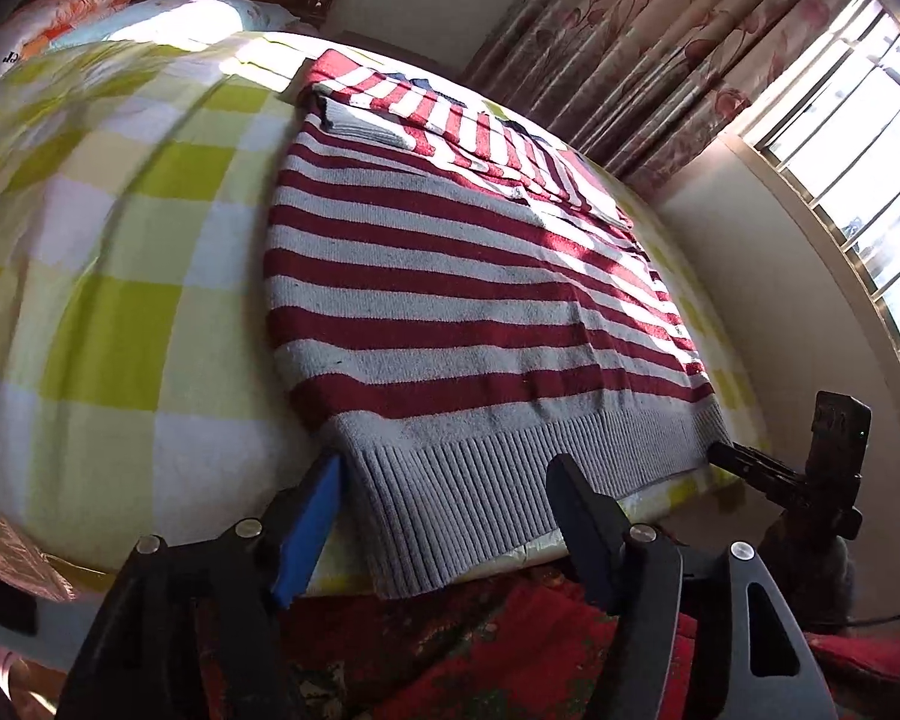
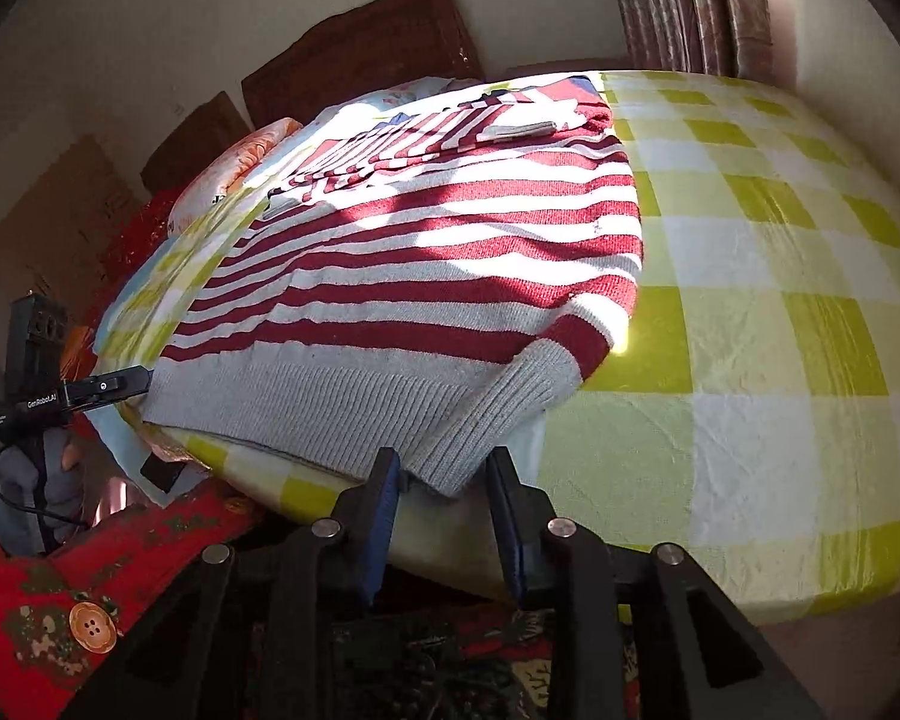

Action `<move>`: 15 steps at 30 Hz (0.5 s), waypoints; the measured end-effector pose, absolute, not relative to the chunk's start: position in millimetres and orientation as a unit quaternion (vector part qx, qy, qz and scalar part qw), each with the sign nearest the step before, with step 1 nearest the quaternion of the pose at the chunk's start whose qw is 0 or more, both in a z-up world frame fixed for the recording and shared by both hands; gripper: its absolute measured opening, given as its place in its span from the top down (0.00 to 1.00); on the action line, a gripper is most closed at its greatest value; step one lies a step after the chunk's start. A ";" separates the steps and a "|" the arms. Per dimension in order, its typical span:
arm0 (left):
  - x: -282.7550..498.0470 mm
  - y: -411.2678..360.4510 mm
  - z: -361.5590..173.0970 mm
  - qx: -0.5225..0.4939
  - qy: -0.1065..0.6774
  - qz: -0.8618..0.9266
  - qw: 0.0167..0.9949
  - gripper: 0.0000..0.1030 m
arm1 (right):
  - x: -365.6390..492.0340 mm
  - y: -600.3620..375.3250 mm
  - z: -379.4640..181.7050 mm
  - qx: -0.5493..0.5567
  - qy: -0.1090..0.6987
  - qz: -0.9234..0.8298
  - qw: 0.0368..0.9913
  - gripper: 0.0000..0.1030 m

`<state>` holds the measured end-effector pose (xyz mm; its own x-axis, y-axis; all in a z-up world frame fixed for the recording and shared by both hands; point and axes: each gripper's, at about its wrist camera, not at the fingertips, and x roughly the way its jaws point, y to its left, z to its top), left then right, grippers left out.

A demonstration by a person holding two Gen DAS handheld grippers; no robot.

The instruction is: Fold small clothes

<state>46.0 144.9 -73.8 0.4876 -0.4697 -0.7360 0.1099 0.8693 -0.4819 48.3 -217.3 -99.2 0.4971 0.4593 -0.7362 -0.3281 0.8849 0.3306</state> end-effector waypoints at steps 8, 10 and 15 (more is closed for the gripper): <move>36.3 125.6 -71.6 -0.091 0.497 -0.122 0.854 0.00 | 51.4 -210.0 -98.6 0.058 0.443 0.220 0.867 0.77; 34.7 122.0 -72.5 -0.079 0.500 -0.114 0.855 0.00 | 49.1 -215.7 -99.7 0.063 0.445 0.224 0.865 0.77; 49.6 99.4 -73.9 -0.042 0.496 -0.096 0.862 0.00 | 57.1 -205.0 -100.8 0.055 0.425 0.218 0.877 0.79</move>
